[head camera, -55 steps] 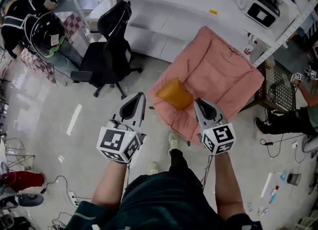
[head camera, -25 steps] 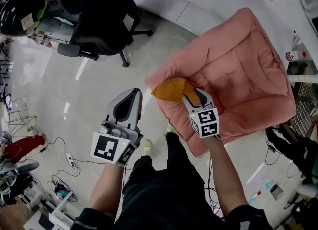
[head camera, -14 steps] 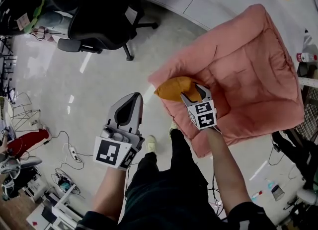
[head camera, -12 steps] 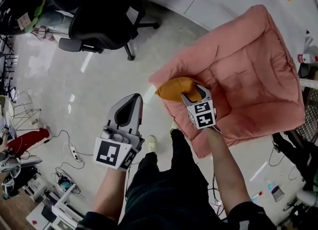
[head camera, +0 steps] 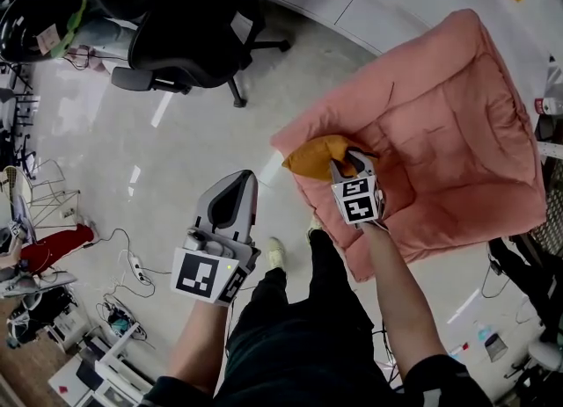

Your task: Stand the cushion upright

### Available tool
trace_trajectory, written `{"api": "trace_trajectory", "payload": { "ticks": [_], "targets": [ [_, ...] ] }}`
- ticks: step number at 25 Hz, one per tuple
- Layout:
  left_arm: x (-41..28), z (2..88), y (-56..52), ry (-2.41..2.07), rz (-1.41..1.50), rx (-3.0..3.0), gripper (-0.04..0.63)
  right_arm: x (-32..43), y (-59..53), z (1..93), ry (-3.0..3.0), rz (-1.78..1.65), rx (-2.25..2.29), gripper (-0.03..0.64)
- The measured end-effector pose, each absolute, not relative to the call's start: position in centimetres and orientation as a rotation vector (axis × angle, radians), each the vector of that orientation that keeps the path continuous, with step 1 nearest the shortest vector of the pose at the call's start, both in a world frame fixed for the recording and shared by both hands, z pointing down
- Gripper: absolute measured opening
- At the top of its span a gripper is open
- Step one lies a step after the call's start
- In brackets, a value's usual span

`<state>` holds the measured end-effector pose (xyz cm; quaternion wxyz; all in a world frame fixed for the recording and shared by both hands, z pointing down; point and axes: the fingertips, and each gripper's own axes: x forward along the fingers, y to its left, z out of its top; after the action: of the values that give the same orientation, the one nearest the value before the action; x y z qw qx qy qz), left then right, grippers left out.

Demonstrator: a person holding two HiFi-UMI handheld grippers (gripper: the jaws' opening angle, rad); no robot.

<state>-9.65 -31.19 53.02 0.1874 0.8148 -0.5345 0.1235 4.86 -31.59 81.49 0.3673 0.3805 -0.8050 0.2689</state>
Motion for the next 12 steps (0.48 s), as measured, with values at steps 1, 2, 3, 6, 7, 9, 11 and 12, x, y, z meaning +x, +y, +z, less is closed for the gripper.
{"api": "trace_trajectory", "payload": {
  "ticks": [1, 2, 3, 6, 7, 9, 11, 12],
  "targets": [
    [-9.6, 53.0, -30.9, -1.495, 0.354, 2.291, 0.005, 4.8, -31.4, 81.7, -2.072, 0.705, 0.983, 0.132],
    [-9.6, 53.0, -30.6, -1.487, 0.359, 2.290, 0.006, 4.7, -31.2, 81.8, -2.075, 0.721, 0.989, 0.119],
    [-9.7, 53.0, -30.3, -1.483, 0.360, 2.290, 0.006, 4.7, -31.0, 81.9, -2.074, 0.737, 0.998, 0.110],
    [-9.9, 52.7, -29.7, -1.475, 0.349, 2.301, 0.006, 5.3, -30.6, 81.8, -2.066, 0.785, 1.043, 0.081],
    [-9.9, 52.6, -29.5, -1.470, 0.344, 2.307, 0.005, 5.6, -30.5, 81.7, -2.061, 0.804, 1.061, 0.072],
    [-10.0, 52.3, -29.2, -1.461, 0.333, 2.323, 0.006, 6.3, -30.3, 81.2, -2.052, 0.835, 1.101, 0.058],
    [-10.1, 51.9, -28.8, -1.457, 0.321, 2.341, 0.006, 7.1, -30.0, 80.5, -2.048, 0.860, 1.147, 0.050],
    [-10.1, 51.7, -28.6, -1.455, 0.312, 2.348, 0.006, 7.6, -29.9, 80.1, -2.047, 0.875, 1.173, 0.048]
  ]
}}
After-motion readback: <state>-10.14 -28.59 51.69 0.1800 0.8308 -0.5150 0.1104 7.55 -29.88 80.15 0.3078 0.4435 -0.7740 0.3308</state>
